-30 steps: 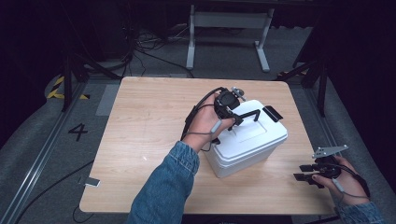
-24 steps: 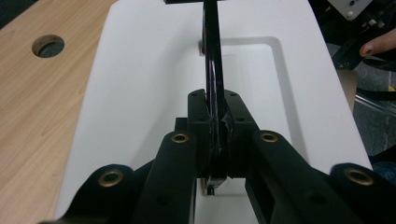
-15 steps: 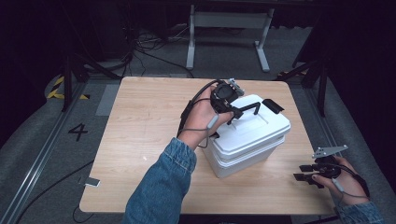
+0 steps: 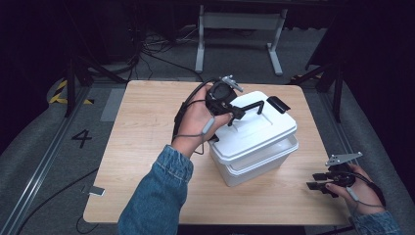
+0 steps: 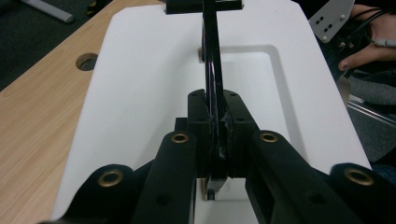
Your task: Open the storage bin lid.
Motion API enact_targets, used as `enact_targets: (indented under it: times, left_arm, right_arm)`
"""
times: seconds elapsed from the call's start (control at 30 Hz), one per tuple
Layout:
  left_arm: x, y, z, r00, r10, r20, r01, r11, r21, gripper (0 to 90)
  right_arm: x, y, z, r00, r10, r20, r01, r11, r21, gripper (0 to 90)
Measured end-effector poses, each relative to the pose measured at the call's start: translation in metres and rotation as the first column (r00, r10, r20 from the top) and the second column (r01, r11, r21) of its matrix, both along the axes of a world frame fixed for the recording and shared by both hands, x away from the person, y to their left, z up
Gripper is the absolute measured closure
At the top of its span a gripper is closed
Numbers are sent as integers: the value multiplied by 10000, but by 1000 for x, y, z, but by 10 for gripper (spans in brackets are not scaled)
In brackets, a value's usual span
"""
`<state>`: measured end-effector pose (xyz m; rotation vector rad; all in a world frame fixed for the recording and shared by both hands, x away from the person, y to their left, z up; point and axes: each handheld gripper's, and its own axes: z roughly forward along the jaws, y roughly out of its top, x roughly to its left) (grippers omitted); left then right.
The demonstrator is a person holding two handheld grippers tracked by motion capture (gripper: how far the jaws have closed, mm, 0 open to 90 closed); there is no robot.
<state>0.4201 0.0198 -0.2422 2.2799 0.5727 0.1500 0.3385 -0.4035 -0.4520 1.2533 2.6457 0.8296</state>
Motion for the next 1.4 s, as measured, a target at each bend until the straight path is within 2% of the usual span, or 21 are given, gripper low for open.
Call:
enact_targets:
  times: [0.37,0.4,0.43,0.47,0.53,0.67,0.83,1.0,1.03,1.23,1.4]
  left_arm:
    - [-9,50,12,9945,1023,207,-1019,9947,-157,843]
    - [-9,50,12,9945,1023,207,-1019,9947,-157,843]
    - [-11,60,14,9925,1197,234,-1192,9927,-202,843]
    - [-11,60,14,9925,1197,234,-1192,9927,-202,843]
    - [-13,73,17,9873,1568,269,-1565,9876,-130,843]
    - [-15,89,19,9821,1854,339,-1851,9826,-118,843]
    - [-17,109,21,9738,2252,300,-2243,9740,-313,843]
    - [-18,126,19,9647,2612,328,-2609,9653,-143,843]
    - [-18,126,19,9647,2612,328,-2609,9653,-143,843]
    - [-17,146,12,9493,3124,360,-3125,9499,-27,842]
    - [-13,164,4,9307,3644,307,-3645,9312,-4,843]
  right_arm:
    - [5,5,0,9999,149,-7,-149,9999,-22,487]
    - [5,5,0,9999,149,-7,-149,9999,-22,487]
    - [6,5,1,9999,154,-34,-154,9999,11,487]
    - [7,6,0,9998,188,-7,-188,9998,-13,487]
    - [8,6,0,9998,193,-39,-193,9998,-5,487]
    - [9,8,-1,9997,214,-67,-214,9998,-19,486]
    - [8,9,0,9997,213,-76,-213,9998,-15,484]
    - [7,9,1,9999,158,-33,-158,9999,22,484]
    - [7,9,1,9999,162,-10,-162,9999,6,480]
    - [7,10,-1,9999,127,-77,-127,9999,43,475]
    - [6,10,-2,9999,76,-109,-76,10000,35,473]
